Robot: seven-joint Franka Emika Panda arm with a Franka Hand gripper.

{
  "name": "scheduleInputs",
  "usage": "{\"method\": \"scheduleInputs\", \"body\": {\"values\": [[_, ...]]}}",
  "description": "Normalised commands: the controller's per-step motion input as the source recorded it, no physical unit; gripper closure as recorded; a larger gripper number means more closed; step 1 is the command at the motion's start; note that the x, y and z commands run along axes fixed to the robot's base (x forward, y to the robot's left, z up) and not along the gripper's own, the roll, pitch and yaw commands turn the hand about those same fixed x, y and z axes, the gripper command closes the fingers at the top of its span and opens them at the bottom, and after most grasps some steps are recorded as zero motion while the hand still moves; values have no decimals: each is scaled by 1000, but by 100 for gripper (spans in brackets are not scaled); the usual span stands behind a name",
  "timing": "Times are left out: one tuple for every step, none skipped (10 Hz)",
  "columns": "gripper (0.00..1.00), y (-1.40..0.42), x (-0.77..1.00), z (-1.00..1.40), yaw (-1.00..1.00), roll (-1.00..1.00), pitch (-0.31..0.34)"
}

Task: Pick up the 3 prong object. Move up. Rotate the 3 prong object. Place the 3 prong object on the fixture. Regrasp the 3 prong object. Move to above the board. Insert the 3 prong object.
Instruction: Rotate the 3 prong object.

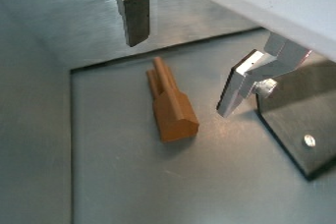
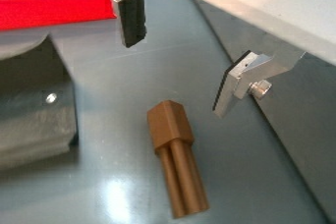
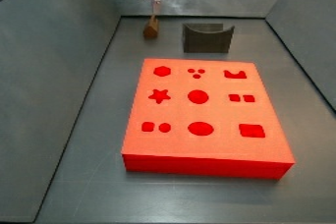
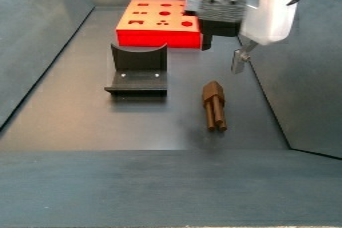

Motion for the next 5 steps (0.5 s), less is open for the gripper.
{"method": "scheduleInputs", "body": {"values": [[0, 0, 45, -25, 1000, 3, -23], [0, 0, 45, -25, 1000, 3, -24], [0, 0, 45, -25, 1000, 4, -26], [0, 0, 45, -25, 1000, 4, -28], [0, 0, 44, -25, 1000, 4, -30]]}}
